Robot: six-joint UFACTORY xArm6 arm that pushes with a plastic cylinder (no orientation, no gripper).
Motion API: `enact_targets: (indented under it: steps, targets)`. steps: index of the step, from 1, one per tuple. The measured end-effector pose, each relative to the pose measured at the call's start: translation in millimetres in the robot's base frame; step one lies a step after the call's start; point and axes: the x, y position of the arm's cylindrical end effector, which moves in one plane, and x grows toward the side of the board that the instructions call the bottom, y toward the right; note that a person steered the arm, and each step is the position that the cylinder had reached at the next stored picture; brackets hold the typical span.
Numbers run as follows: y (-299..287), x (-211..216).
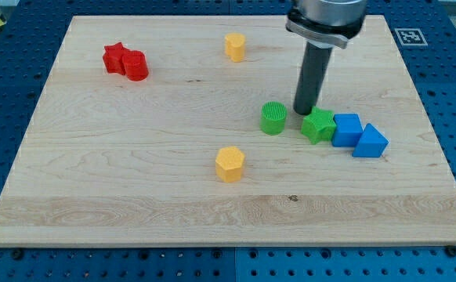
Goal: Move green circle closer yellow hexagon
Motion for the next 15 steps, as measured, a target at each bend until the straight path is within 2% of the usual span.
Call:
enact_targets:
  steps: [1, 2, 3, 4, 7, 10, 11, 13, 15]
  targets:
    - [23.3, 15.7]
    - [26.3, 12.1]
    - [-0.2, -15.4]
    - [-26.9, -16.8]
    - [-40.5, 21.7]
    - [-124.9, -0.6]
    - [-150.9, -31.3]
    - [-156.7, 8.9]
    - [-123.1, 14.1]
